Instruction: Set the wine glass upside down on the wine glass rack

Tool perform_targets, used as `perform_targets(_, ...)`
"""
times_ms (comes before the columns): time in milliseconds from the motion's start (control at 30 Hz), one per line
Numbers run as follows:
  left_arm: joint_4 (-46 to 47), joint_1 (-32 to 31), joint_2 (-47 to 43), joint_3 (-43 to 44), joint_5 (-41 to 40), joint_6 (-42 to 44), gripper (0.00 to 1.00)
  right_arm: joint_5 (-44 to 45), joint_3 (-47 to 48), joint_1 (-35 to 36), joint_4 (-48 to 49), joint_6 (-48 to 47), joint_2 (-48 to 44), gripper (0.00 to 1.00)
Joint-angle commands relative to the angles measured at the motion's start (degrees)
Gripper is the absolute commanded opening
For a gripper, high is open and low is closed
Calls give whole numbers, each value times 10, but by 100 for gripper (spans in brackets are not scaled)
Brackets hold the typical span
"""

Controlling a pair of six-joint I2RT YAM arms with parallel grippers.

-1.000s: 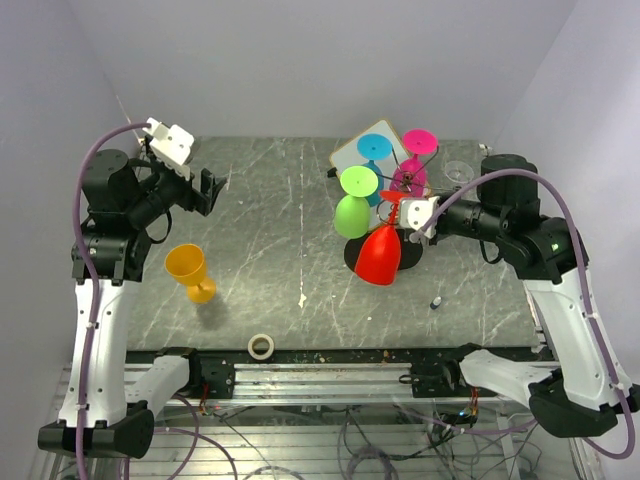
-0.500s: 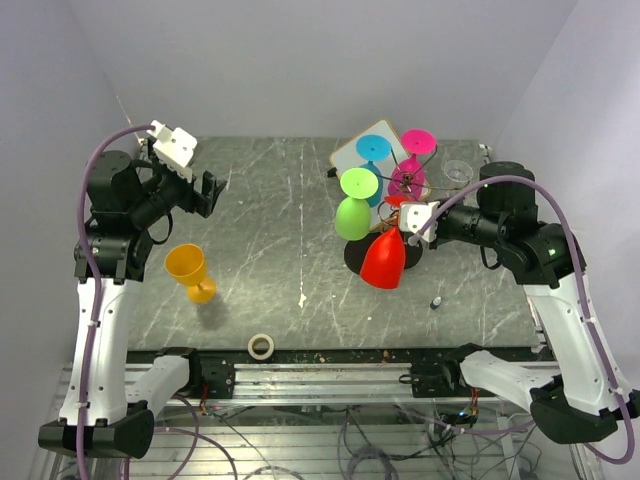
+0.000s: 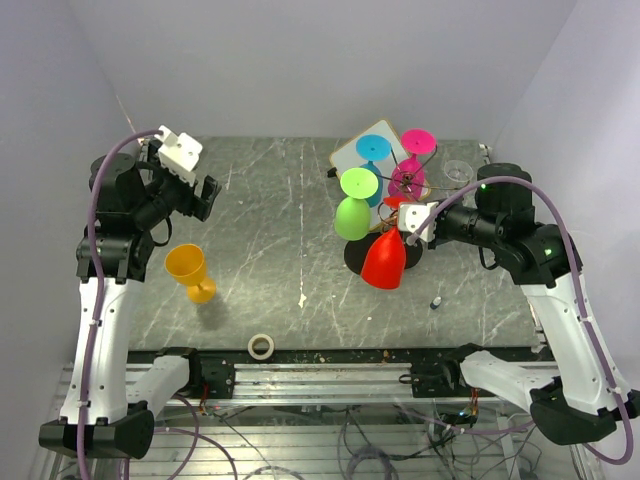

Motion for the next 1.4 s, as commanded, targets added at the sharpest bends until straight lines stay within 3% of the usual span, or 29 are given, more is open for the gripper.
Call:
perform_targets(0,-9,6,-8,-10,-16,22,88,5,-7,-6,7,4,-4,10)
perform_targets(367,-31,6,-11,-24,-42,44,88,-12,-17,-16,5,5,-12,17)
perform_targets(867,-174,6,17,-20,-148,120,88,-28,-35,-40,4,7,-28,29)
perform_targets(1100,-232,6,41,-13,-193,140,91,-50,-37,-56,-2,9,-35,40)
perform_targets(1233,-250,6,53,-15,-240,147,92,-55,-37,-67,-8,13,-42,57)
perform_targets(1367,-253,6,58,-29,-277,157,93,-53,-43,-79,-11,14,-50,59)
